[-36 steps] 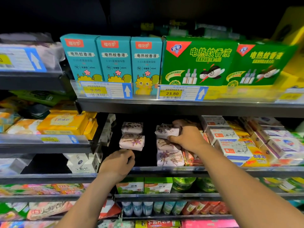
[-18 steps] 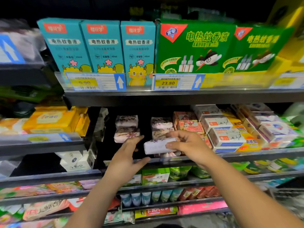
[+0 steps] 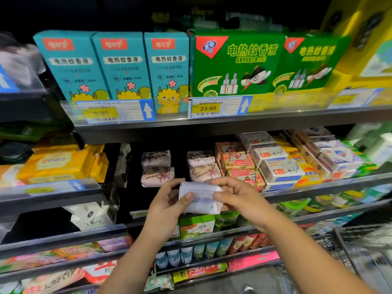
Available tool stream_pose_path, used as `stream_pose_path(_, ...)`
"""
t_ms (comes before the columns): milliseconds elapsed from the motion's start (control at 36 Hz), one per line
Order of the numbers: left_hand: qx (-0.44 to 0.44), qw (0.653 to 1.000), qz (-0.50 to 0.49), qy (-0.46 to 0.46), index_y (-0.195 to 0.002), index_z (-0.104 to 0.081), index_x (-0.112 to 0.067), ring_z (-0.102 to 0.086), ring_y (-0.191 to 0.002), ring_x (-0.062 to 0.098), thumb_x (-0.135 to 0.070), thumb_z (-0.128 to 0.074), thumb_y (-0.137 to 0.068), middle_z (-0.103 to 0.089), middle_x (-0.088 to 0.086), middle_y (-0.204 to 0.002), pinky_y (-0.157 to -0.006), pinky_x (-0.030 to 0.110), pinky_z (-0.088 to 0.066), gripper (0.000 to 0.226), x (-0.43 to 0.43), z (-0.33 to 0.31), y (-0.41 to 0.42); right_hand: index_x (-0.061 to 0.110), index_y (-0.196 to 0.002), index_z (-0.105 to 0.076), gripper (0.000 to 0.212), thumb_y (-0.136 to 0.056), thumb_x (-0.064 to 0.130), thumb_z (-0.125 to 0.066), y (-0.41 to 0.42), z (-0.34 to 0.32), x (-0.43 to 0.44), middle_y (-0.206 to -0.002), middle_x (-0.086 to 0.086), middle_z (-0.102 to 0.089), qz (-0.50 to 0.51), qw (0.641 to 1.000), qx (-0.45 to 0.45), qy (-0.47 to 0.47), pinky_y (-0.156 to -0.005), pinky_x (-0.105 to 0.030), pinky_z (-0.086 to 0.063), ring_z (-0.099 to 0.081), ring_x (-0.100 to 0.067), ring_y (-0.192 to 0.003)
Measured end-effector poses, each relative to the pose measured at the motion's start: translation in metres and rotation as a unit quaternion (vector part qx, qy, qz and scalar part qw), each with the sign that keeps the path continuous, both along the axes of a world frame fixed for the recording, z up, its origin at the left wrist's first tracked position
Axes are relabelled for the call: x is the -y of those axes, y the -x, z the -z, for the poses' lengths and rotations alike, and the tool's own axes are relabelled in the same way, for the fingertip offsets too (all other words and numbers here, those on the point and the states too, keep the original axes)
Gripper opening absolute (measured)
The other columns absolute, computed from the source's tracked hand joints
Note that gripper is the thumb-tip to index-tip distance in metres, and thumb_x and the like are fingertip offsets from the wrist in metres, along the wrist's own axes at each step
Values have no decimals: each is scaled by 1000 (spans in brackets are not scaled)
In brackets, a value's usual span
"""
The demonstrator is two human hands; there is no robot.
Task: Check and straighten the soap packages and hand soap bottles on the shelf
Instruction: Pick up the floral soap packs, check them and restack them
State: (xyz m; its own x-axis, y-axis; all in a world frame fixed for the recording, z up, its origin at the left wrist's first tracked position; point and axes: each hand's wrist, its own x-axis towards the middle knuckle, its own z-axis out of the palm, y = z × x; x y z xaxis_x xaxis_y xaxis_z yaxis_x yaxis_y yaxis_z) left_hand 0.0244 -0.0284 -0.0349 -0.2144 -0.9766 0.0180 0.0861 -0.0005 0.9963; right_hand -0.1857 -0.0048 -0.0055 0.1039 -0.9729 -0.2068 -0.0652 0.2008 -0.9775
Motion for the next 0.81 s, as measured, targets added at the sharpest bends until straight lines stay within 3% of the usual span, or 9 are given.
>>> stream_pose_path(139,-14,999,46,-8,-127,-55,-30,-68,-102,15,-25,-68,-80,-72,-4,-109,-75,23,-54,49,-10,-3,-2,10,-107,-72,17,-93,19,-68,-4,3,-8,-93,-10,-70,40,998,44,-23,-65,-29,-52,-63,-23,-82)
stream_pose_path(222,-25,993,118,-19,-135,-47,-37,-63,-116,15,-11,-86,-73,-65,-5,-126,-88,28,-55,78,-14,0,-10,3,-108,-72,28,-89,23,-70,-2,-1,-7,-102,-20,-69,59,991,109,-55,-67,-33,-53,-61,-29,-87)
stream_pose_path(306,39,992,119,34,-135,-47,-56,-60,-121,18,-6,-88,-68,-50,-1,-140,-92,32,-55,93,-16,-2,-15,2,-112,-71,25,-96,17,-60,4,-11,-7,-107,-17,-73,45,981,154,-106,-64,-30,-59,-70,-23,-87)
stream_pose_path(389,109,983,68,130,-117,-58,-64,-45,-130,-4,0,-83,-73,-42,-14,-144,-90,11,-48,82,-18,-12,-11,1,-117,-70,38,-88,26,-66,7,-15,-8,-109,-19,-72,7,980,144,-136,-60,-30,-59,-69,-24,-85)
stream_pose_path(472,161,969,58,180,-112,-65,-56,-40,-132,-9,-9,-83,-74,-47,-25,-137,-96,9,-43,63,-20,-18,-6,1,-118,-67,41,-91,33,-67,6,-18,-6,-88,-15,-68,-3,979,127,-158,-50,-26,-53,-60,-21,-64)
stream_pose_path(556,141,979,51,138,-111,-67,-44,-51,-123,-4,-3,-83,-73,-55,-27,-124,-93,13,-46,59,-21,-19,-2,9,-118,-65,37,-97,40,-58,6,-25,-5,-80,-9,-70,-21,984,90,-152,-55,-29,-57,-64,-25,-65)
stream_pose_path(667,91,995,1,52,-116,-61,-26,-64,-107,6,-1,-71,-85,-69,-16,-112,-83,16,-50,42,-26,-24,5,19,-122,-62,52,-86,55,-53,9,-30,-2,-102,-12,-74,-23,989,49,-134,-69,-30,-59,-73,-24,-84)
stream_pose_path(750,59,997,-43,-1,-118,-59,-27,-67,-98,4,-12,-61,-94,-72,-16,-106,-79,17,-52,28,-29,-28,13,18,-116,-65,40,-87,45,-59,13,-30,-1,-112,-7,-73,-27,985,108,-134,-82,-29,-58,-71,-21,-103)
stream_pose_path(806,43,998,-49,-21,-120,-61,-26,-69,-99,10,-22,-58,-95,-73,-8,-107,-83,25,-54,25,-31,-31,18,18,-118,-64,27,-93,28,-62,15,-32,-2,-114,0,-72,-49,991,78,-93,-79,-17,-55,-70,-8,-103)
